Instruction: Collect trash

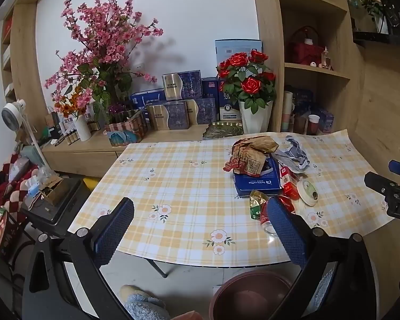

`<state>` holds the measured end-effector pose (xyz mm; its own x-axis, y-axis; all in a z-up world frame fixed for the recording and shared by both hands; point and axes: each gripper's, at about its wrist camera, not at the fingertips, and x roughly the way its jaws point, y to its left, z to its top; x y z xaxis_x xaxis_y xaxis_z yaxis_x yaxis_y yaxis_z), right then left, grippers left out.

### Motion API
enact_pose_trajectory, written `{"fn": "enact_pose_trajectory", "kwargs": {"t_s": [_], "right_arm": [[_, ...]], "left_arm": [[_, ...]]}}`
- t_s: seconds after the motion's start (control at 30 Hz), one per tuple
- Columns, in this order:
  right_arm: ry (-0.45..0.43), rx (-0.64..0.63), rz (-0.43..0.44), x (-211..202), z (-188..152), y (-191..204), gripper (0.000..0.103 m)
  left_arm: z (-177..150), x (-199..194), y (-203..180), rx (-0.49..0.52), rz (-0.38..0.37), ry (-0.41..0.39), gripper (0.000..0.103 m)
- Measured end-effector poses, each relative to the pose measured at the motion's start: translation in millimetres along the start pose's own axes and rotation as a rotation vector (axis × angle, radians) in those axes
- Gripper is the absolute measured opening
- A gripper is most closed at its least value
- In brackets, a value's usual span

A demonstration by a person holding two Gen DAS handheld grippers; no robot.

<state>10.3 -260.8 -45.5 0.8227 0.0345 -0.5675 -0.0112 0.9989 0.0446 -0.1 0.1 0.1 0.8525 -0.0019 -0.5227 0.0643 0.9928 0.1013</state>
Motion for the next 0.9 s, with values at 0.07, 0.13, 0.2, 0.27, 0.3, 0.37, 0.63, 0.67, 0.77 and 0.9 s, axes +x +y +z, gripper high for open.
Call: {"fn": "enact_pose_trajectory", "kwargs": {"t_s": [0.07,0.13,0.2,0.27,0.3,0.37,0.63,0.67,0.77,0.9], "right_arm": [[-0.001,-0.001,-0.001,-0.2,0.2,1.3,0.097],[-0.001,-0.002,-0.001,-0.3,0.5,2.2,0.097],[-0.001,-0.001,-0.003,-0.2,1.0,2.7,0.097],[-0.001,0.0,-0.006,-0.1,1.5,2.7,0.097],[-0.001,0.001,-0.007,-0.1,1.8,2.5,0.097],[-0.002,-0.01,-0.007,-0.9,1.2,7.5,0.097],[-0.002,-0.013,-0.008,-0.7,2.6,4.2,0.097],[-0.002,-0.012,-0.008,-0.7,2.8,4.2,0.097],[-0.002,-0.013,-0.009,-1.1,3.1,4.3,0.097],[-0.002,-0.014,-0.008,-1.2,3.5,4.4,0.097]], "left_arm": [[0.0,0.1,0.1,-0.001,-0.001,0.001,0.098],[0.0,0.2,0.0,-0.001,-0.001,0.002,0.098],[0.1,0.2,0.0,-0.001,-0.002,0.001,0.098],[0.1,0.2,0.0,-0.003,-0.002,0.001,0.098],[0.1,0.2,0.0,-0.003,-0.002,0.001,0.098],[0.1,0.3,0.1,-0.003,-0.002,0.002,0.098],[0.1,0.2,0.2,-0.005,-0.004,0.002,0.098],[0.1,0.2,0.2,-0.005,-0.003,0.001,0.098],[0.1,0.2,0.3,-0.006,-0.004,0.0,0.098],[0.1,0.3,0.2,-0.006,-0.004,0.001,0.098]]}}
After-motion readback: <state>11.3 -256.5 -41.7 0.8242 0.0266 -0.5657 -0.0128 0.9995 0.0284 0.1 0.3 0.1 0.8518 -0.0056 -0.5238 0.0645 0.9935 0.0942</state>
